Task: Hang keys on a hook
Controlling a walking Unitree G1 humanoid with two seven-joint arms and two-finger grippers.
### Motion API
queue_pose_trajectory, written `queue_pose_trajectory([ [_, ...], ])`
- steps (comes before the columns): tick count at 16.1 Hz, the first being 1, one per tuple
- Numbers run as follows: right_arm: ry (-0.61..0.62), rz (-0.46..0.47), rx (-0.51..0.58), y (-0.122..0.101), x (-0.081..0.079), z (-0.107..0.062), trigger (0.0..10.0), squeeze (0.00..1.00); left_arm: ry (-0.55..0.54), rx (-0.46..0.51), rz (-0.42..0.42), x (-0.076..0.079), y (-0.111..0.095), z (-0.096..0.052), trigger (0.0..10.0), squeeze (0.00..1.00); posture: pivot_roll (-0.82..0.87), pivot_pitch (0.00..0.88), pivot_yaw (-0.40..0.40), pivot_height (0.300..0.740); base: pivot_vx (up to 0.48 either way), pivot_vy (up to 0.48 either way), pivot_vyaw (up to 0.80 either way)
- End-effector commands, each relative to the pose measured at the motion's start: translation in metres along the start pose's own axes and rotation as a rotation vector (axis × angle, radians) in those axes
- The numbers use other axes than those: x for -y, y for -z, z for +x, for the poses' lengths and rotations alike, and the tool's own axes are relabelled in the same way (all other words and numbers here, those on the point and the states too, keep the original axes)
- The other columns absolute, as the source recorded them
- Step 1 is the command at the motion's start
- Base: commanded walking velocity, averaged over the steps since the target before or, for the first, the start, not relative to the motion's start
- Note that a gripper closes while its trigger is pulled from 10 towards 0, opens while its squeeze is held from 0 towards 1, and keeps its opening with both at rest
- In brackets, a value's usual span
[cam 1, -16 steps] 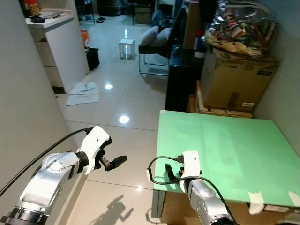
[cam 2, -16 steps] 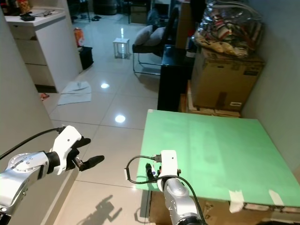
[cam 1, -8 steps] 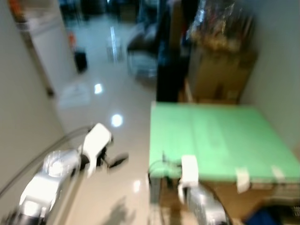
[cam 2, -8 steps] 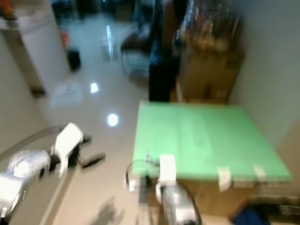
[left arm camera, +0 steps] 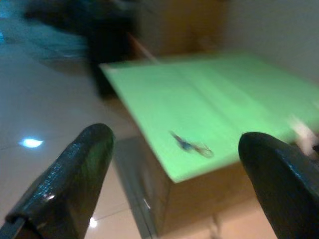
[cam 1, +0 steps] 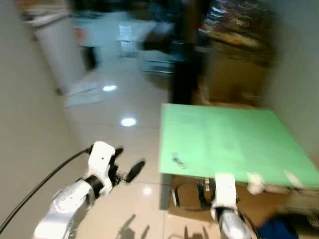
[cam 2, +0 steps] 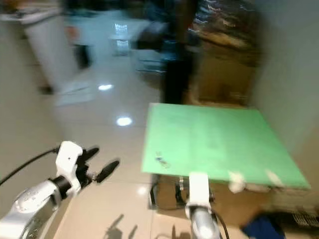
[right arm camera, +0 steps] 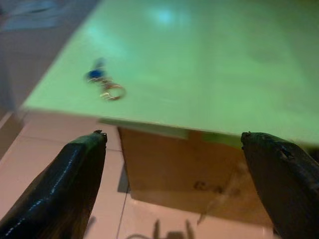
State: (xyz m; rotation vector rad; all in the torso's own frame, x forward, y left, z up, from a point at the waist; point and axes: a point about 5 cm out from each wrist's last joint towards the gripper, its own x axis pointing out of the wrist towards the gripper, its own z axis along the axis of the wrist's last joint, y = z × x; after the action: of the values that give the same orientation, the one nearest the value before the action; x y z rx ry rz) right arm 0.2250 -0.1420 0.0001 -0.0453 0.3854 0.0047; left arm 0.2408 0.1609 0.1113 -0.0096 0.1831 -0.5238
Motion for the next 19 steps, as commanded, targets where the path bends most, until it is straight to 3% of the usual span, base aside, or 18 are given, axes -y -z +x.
queue_pose_trajectory([
  [1, 0.012, -0.058, 0.171, -0.030, -0.001, 0.002, 10.0, 1.00, -0.070, 0.050, 0.009, -0.006, -0.007, 0.001, 10.0, 0.00, 0.02, 0.007, 0.024, 0.740, 0.480, 0.000, 0.00],
  [5, 0.102, -0.128, 0.444, -0.075, 0.012, -0.010, 10.0, 1.00, -0.202, 0.125, -0.065, -0.009, -0.013, 0.008, 10.0, 0.00, 0.01, 0.000, 0.016, 0.740, 0.480, 0.000, 0.00],
  [6, 0.166, -0.086, 0.490, -0.085, 0.030, -0.030, 10.0, 1.00, -0.243, 0.136, -0.107, -0.006, -0.009, 0.002, 10.0, 0.00, 0.01, 0.000, 0.006, 0.740, 0.480, 0.000, 0.00],
  [7, 0.173, -0.084, 0.498, -0.088, 0.036, -0.041, 10.0, 1.00, -0.251, 0.134, -0.105, -0.005, -0.008, -0.004, 10.0, 0.00, 0.01, 0.000, 0.006, 0.740, 0.480, 0.000, 0.00],
  [9, 0.155, -0.105, 0.487, -0.090, 0.050, -0.089, 10.0, 1.00, -0.211, 0.074, -0.061, 0.004, 0.002, -0.027, 10.0, 0.00, -0.02, 0.000, -0.009, 0.740, 0.480, 0.000, 0.00],
  [10, 0.148, -0.107, 0.467, -0.087, 0.051, -0.094, 10.0, 1.00, -0.202, 0.062, -0.058, 0.007, 0.004, -0.029, 10.0, 0.00, -0.02, 0.000, -0.011, 0.740, 0.480, 0.000, 0.00],
  [13, 0.144, -0.098, 0.421, -0.079, 0.049, -0.084, 10.0, 1.00, -0.207, 0.077, -0.050, 0.006, 0.001, -0.013, 10.0, 0.00, -0.03, 0.000, -0.010, 0.740, 0.480, 0.000, 0.00],
  [15, 0.099, -0.065, 0.373, -0.081, 0.039, -0.070, 10.0, 1.00, -0.189, 0.080, -0.017, 0.010, -0.003, -0.004, 10.0, 0.00, -0.04, 0.000, -0.006, 0.740, 0.480, 0.000, 0.00],
  [19, 0.033, 0.093, 0.217, -0.062, 0.034, -0.052, 10.0, 1.00, -0.258, 0.067, -0.051, 0.000, -0.001, -0.003, 10.0, 0.00, -0.04, 0.000, 0.003, 0.740, 0.480, 0.000, 0.00],
])
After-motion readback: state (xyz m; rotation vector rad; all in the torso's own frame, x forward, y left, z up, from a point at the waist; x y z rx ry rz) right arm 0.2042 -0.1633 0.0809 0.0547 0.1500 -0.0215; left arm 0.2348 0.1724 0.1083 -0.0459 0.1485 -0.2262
